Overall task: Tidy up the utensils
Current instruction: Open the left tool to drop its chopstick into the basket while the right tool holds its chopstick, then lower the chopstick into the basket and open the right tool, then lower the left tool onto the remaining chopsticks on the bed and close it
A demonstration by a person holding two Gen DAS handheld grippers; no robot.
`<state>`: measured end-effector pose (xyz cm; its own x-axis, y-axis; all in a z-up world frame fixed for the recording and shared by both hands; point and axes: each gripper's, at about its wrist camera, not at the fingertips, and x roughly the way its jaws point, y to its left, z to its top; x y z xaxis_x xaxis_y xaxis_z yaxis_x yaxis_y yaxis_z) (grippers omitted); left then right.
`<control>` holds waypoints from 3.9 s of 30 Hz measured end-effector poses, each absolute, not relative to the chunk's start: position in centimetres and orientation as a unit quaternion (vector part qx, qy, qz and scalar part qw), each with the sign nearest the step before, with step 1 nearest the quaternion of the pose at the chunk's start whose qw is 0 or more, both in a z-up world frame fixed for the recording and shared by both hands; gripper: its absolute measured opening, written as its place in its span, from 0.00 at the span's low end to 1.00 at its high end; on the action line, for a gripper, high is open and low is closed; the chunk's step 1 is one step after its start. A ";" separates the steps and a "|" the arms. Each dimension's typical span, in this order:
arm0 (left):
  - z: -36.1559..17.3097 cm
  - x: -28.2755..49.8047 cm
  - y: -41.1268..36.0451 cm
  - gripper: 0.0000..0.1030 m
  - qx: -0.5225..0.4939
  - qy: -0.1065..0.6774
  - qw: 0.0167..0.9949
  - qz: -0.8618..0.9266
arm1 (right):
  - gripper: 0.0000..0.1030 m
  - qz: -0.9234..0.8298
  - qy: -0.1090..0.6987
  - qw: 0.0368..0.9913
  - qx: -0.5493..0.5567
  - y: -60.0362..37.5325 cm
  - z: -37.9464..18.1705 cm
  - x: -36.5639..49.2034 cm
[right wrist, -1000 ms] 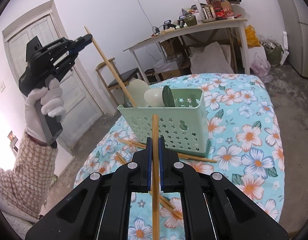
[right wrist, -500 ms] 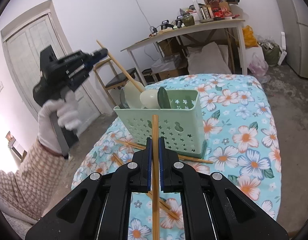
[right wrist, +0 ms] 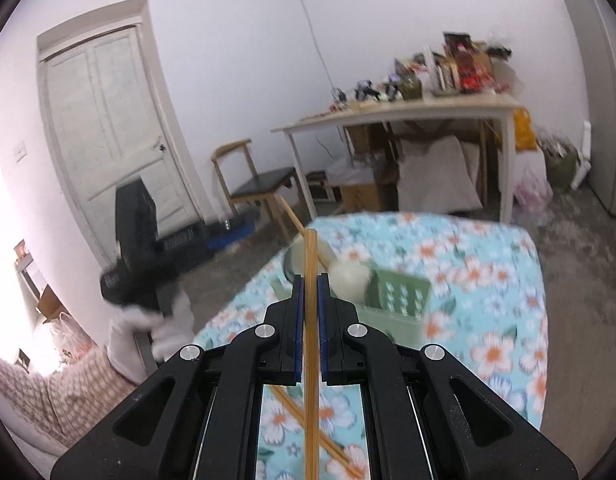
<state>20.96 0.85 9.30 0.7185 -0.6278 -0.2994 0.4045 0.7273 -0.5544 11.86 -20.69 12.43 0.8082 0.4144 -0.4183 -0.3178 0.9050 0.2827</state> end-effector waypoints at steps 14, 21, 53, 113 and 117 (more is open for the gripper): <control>3.7 14.4 4.1 0.42 -0.179 0.295 0.903 -0.256 | 0.05 0.327 0.117 0.935 0.068 -15.2 21.1 19.8; 3.1 12.6 7.6 0.42 -0.183 0.290 0.914 -0.218 | 0.05 0.330 0.093 0.939 0.039 -13.6 20.6 25.0; 2.3 13.3 10.7 0.42 -0.203 0.294 0.916 -0.184 | 0.05 0.271 0.156 0.947 -0.070 -12.6 14.1 26.8; -11.8 15.3 3.3 0.07 -0.488 0.493 0.690 -0.206 | 0.23 0.159 0.311 0.907 0.237 -24.1 -1.2 7.8; -11.3 14.6 3.7 0.07 -0.471 0.495 0.701 -0.205 | 0.23 0.157 0.311 0.907 0.238 -24.4 -1.2 7.7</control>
<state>14.56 3.70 -11.26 0.4267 -0.7537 -0.4998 -0.1787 0.4715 -0.8636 7.69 -24.35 -1.20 0.7571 0.4334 -0.4889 -0.1373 0.8371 0.5295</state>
